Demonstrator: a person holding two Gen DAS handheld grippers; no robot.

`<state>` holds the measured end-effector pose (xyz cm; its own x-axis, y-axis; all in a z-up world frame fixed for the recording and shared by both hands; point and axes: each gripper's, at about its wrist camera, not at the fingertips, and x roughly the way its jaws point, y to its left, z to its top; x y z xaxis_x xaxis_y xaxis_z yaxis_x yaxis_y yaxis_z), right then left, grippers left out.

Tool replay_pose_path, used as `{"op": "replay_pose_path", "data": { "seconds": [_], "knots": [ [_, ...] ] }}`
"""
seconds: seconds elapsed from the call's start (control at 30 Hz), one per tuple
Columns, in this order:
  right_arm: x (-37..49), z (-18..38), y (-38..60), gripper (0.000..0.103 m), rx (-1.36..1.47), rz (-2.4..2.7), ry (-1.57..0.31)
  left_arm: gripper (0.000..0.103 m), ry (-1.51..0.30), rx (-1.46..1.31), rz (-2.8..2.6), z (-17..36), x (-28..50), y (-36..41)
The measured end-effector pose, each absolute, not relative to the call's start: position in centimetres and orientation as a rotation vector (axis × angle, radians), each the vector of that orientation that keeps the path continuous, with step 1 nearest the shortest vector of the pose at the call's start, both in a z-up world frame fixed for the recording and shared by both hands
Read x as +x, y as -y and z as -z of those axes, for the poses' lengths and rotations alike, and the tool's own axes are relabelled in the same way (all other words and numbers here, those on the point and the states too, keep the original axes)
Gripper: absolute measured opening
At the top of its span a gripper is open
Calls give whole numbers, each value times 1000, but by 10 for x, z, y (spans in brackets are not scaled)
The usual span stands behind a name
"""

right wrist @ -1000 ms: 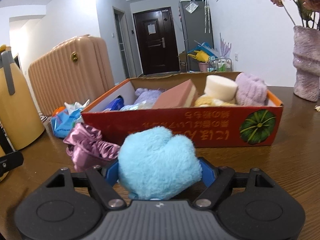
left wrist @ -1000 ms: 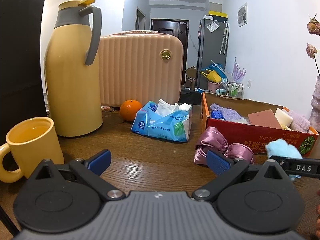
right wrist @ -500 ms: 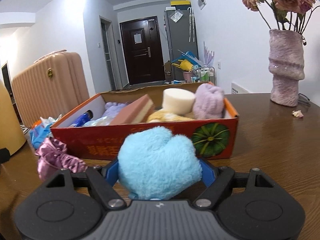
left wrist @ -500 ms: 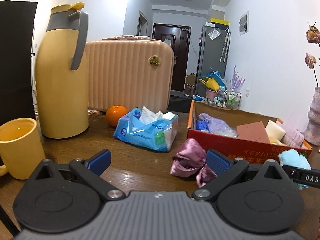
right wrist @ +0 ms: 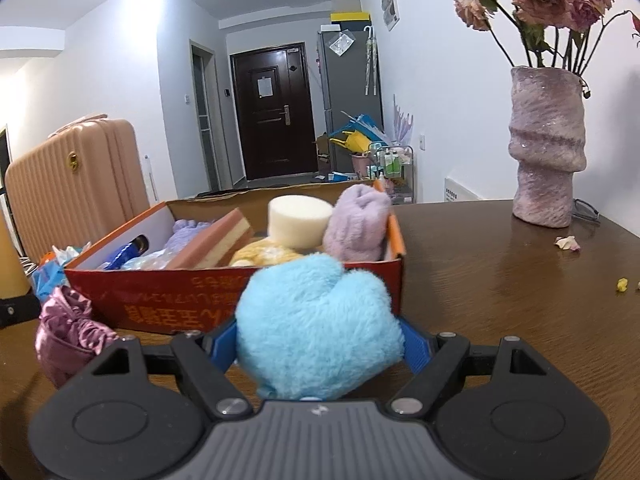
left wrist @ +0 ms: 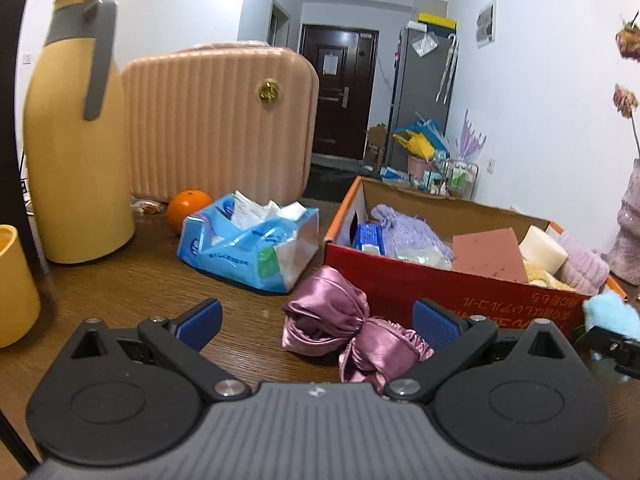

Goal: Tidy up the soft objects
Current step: 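Grasp the pink satin bow with the left tool while the right tool holds the mitten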

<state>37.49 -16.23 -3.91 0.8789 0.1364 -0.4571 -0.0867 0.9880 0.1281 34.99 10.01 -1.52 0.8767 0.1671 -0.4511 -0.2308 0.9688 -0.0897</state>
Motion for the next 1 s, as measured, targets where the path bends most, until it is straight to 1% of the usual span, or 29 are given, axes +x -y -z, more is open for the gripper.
{"op": "replay_pose_path", "data": {
  "seconds": [0.37,0.63,0.93,1.0],
  "knots": [
    [382,41,171,80,106,-120,-485,103,-631,-102,-223,38,389,-96],
    [382,42,170,80,107,-123,-492,103,-661,-56,-183,44,398,-90],
    [382,42,170,80,108,-122,-495,103,-732,-126,-125,50,402,-96],
    [382,42,170,80,108,-122,-495,96,-727,-113,-126,50,401,-94]
  ]
}}
